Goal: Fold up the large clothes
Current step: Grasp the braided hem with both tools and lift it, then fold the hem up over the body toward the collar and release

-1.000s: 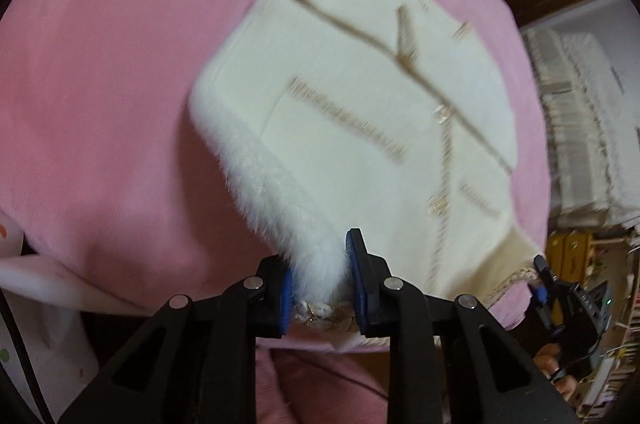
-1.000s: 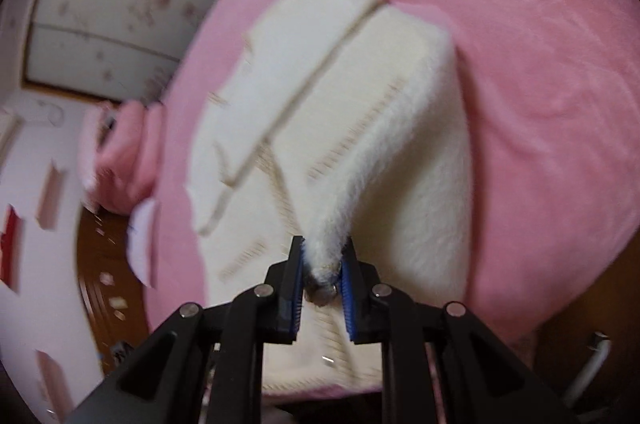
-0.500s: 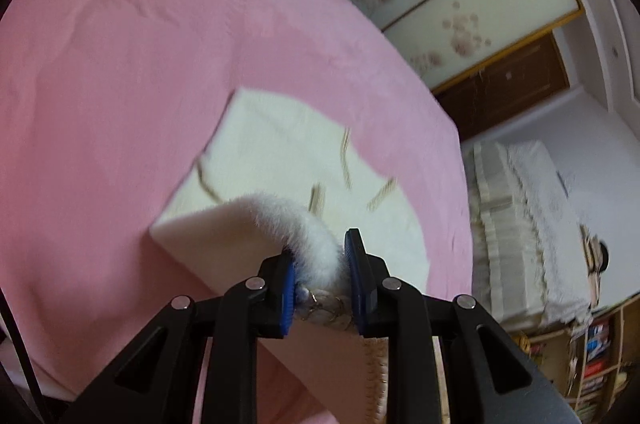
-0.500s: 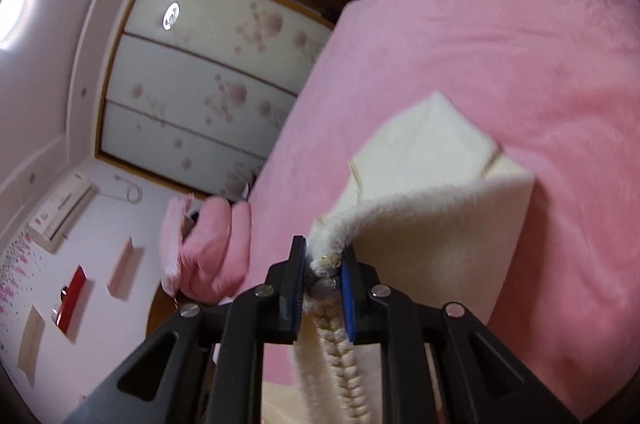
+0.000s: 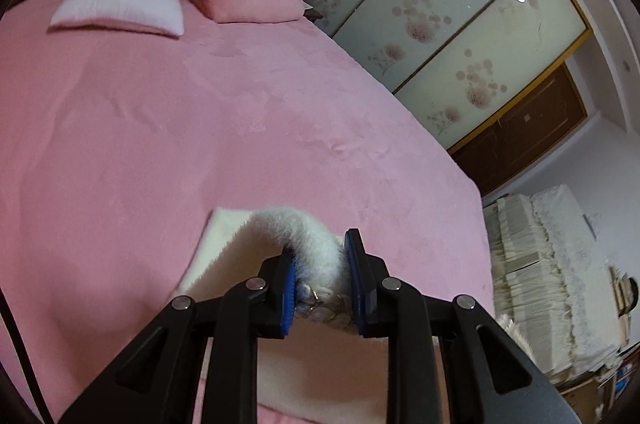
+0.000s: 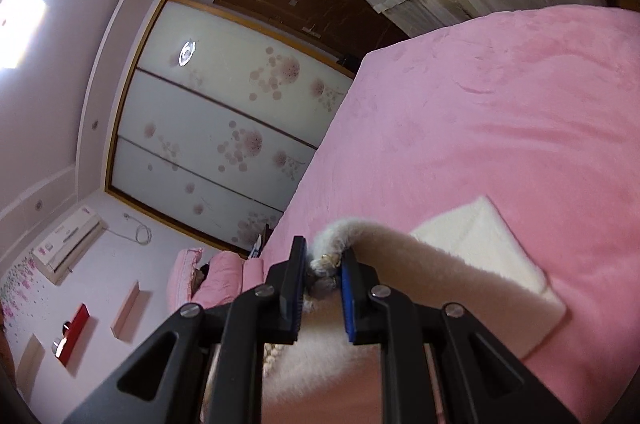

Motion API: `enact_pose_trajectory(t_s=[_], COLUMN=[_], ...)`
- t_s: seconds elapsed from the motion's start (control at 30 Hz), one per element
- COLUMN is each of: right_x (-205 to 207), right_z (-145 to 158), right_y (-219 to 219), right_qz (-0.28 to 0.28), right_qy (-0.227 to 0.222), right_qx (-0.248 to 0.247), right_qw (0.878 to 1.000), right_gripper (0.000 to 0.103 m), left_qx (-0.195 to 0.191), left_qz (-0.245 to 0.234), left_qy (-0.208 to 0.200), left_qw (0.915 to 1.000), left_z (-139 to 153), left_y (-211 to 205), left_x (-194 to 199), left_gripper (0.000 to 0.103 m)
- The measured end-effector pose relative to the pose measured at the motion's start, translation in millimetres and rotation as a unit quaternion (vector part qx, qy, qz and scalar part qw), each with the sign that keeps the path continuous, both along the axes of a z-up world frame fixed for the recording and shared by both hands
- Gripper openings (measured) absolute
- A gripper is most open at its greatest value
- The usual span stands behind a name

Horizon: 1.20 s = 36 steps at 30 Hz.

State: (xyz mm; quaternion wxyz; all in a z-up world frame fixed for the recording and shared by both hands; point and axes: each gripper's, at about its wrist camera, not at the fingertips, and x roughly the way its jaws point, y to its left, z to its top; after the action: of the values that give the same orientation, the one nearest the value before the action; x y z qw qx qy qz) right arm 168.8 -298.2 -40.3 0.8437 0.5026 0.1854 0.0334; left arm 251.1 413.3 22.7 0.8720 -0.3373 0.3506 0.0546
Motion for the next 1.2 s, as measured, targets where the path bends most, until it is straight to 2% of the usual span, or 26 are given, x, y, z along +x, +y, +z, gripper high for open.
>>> enact_pose_trajectory(t_s=[0.1, 0.23, 0.37, 0.5, 0.77, 0.83, 0.87, 0.9, 0.93, 0.97, 1.0, 1.07, 1.2], right_x=[36, 85, 123, 145, 165, 169, 172, 175, 178, 179, 178, 172, 163], right_z=[-7, -24, -38, -53, -83, -88, -91, -93, -96, -98, -98, -95, -95], right_y=[-6, -11, -9, -3, 6, 9, 8, 9, 10, 12, 12, 14, 13], right_qz=[0.011, 0.015, 0.027, 0.041, 0.045, 0.045, 0.048, 0.049, 0.050, 0.052, 0.046, 0.028, 0.029], right_qy=[0.004, 0.013, 0.030, 0.065, 0.119, 0.135, 0.144, 0.158, 0.172, 0.182, 0.188, 0.188, 0.193], right_qx=[-0.010, -0.015, -0.019, -0.050, -0.074, -0.083, -0.088, -0.094, -0.099, -0.105, -0.114, -0.140, -0.168], right_qw=[1.000, 1.000, 0.999, 0.996, 0.989, 0.986, 0.984, 0.982, 0.979, 0.976, 0.975, 0.972, 0.966], right_gripper=[0.014, 0.014, 0.015, 0.015, 0.015, 0.017, 0.018, 0.019, 0.019, 0.025, 0.034, 0.044, 0.045], left_qx=[0.032, 0.040, 0.052, 0.064, 0.092, 0.099, 0.110, 0.129, 0.154, 0.168, 0.175, 0.173, 0.178], left_qz=[-0.009, 0.006, 0.018, 0.016, 0.021, 0.025, 0.029, 0.034, 0.039, 0.039, 0.034, 0.012, -0.017], left_qy=[0.007, 0.012, 0.038, 0.069, 0.126, 0.139, 0.145, 0.149, 0.149, 0.143, 0.138, 0.144, 0.169], left_qw=[0.9994, 0.9991, 0.9978, 0.9954, 0.9875, 0.9850, 0.9828, 0.9798, 0.9759, 0.9746, 0.9743, 0.9743, 0.9692], left_z=[-5, -22, -48, -78, -114, -121, -123, -125, -123, -122, -121, -123, -130], left_y=[-15, -22, -26, -31, -44, -47, -49, -53, -58, -62, -66, -76, -93], left_x=[34, 72, 100, 118, 138, 142, 143, 143, 142, 140, 138, 138, 136], left_gripper=[0.020, 0.020, 0.020, 0.020, 0.023, 0.029, 0.048, 0.079, 0.091, 0.096, 0.096, 0.096, 0.096])
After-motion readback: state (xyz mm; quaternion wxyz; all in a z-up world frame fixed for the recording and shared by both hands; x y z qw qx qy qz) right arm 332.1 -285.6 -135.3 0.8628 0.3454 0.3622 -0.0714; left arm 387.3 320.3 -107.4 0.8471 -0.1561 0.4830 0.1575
